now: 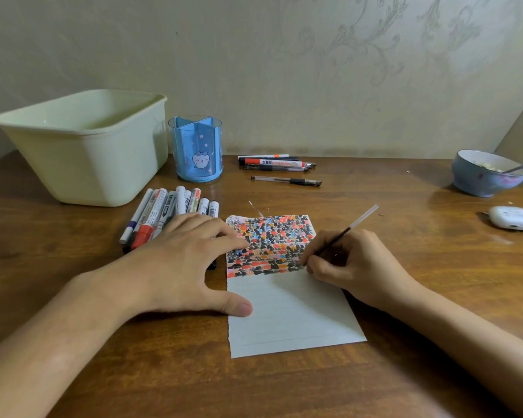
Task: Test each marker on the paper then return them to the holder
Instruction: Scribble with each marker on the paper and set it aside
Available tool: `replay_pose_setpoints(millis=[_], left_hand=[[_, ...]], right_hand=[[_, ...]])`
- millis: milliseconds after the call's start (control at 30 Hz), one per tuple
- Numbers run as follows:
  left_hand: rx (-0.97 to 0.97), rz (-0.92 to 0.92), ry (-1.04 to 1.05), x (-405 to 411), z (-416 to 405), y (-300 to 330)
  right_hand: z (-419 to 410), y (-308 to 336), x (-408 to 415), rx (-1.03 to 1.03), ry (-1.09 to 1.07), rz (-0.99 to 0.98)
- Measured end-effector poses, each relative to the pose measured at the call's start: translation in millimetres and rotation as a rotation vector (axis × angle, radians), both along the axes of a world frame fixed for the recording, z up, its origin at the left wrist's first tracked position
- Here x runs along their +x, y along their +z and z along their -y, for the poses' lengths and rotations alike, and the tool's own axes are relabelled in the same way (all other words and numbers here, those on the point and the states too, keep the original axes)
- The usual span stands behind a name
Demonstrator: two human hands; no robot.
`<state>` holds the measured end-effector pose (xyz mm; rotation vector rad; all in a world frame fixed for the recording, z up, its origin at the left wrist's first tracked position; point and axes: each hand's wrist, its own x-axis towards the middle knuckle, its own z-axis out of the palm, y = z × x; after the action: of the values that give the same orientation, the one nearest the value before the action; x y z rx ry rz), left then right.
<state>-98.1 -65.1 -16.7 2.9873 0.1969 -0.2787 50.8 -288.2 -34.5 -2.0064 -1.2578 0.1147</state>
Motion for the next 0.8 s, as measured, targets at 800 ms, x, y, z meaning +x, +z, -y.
replay_pose_setpoints(millis=[800], left_hand=[[-0.008, 0.005, 0.017, -1, 4, 2]], right_hand=[[5, -4, 14, 0.126, 0.032, -0.263]])
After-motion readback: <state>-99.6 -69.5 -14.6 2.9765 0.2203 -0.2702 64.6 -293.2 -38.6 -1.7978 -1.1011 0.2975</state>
